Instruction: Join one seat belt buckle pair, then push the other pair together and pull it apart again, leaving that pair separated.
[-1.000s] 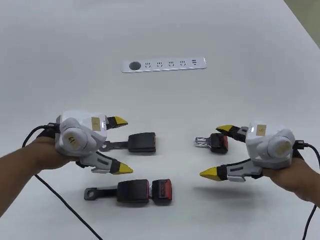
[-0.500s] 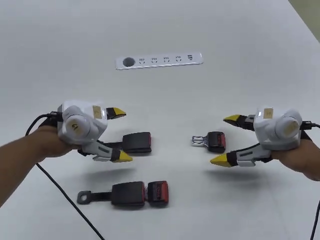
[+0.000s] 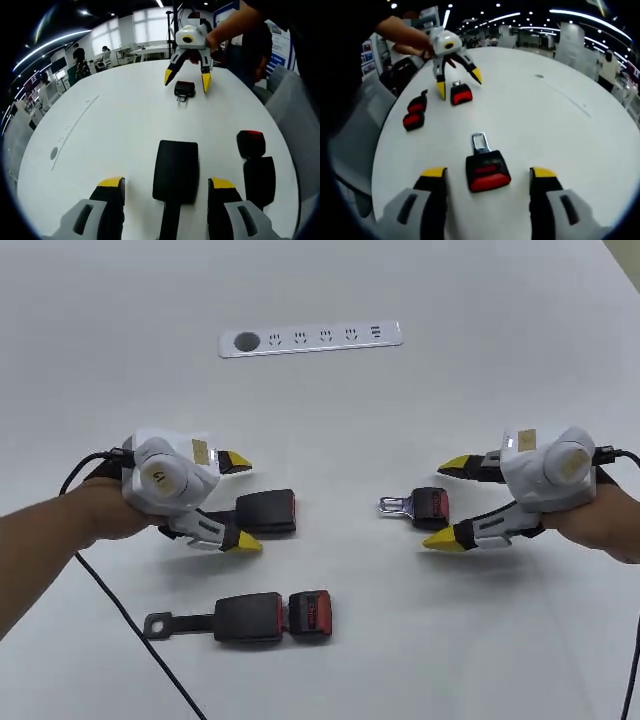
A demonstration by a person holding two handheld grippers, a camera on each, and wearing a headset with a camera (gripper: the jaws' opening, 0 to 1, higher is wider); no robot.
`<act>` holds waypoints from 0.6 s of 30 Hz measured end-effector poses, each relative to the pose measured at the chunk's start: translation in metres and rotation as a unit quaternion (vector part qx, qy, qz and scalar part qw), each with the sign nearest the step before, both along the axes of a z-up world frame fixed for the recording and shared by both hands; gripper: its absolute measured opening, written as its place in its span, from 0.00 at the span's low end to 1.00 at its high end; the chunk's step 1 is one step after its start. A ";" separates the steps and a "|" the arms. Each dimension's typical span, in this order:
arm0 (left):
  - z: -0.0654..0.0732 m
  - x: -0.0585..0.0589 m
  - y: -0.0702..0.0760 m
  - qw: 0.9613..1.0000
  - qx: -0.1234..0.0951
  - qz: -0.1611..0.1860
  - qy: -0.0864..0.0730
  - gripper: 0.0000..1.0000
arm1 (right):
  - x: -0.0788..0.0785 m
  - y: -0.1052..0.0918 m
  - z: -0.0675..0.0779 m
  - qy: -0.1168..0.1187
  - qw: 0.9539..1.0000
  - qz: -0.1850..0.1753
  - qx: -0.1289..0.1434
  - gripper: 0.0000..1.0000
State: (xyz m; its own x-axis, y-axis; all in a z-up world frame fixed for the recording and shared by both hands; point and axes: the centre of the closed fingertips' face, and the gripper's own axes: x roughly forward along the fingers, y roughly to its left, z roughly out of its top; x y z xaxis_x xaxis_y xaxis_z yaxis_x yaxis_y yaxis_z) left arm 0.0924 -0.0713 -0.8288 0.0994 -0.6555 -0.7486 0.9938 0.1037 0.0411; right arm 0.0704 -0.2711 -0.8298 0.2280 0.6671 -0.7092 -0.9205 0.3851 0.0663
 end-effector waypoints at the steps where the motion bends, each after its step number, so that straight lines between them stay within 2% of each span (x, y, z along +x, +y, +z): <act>1: -0.001 -0.001 0.000 1.000 0.000 -0.002 0.000 0.69 | 0.000 0.000 -0.001 0.003 1.000 0.003 0.000 0.67; 5: -0.003 -0.001 -0.001 1.000 -0.001 -0.002 0.007 0.67 | -0.005 0.002 -0.005 0.011 1.000 0.014 -0.009 0.62; 8: -0.003 -0.003 -0.003 1.000 -0.006 0.000 0.014 0.63 | -0.006 0.003 -0.001 0.006 1.000 0.018 -0.007 0.60; 14: -0.004 -0.008 -0.007 1.000 -0.009 -0.009 0.028 0.52 | -0.013 0.008 0.002 0.009 0.999 0.033 -0.005 0.48; 18: -0.007 -0.007 -0.009 0.999 -0.007 -0.017 0.026 0.46 | -0.010 0.008 0.002 0.003 0.999 0.040 -0.013 0.45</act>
